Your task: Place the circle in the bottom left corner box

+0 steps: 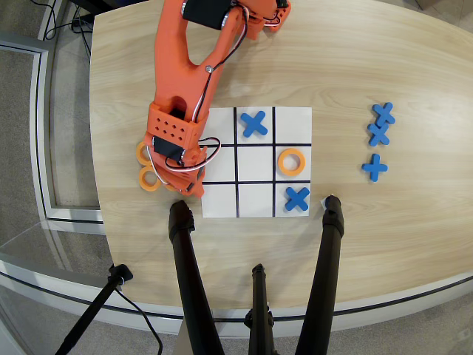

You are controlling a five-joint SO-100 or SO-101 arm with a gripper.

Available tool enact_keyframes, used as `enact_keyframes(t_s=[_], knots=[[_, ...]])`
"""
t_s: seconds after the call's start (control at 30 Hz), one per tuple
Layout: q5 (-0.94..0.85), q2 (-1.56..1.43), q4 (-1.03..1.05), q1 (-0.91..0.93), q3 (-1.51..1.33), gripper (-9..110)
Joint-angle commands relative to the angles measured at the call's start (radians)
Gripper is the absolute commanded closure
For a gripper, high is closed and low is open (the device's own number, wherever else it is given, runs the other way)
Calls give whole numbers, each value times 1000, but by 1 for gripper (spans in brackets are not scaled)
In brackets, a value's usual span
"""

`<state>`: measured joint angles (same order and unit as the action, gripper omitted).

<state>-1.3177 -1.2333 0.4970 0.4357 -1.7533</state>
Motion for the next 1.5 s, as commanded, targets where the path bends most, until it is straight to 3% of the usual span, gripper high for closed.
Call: enact_keyframes(t_s=[0.0,1.47], knots=[[5,-8,-9,5,0,77],[-112,-221,81,127,-322,79]])
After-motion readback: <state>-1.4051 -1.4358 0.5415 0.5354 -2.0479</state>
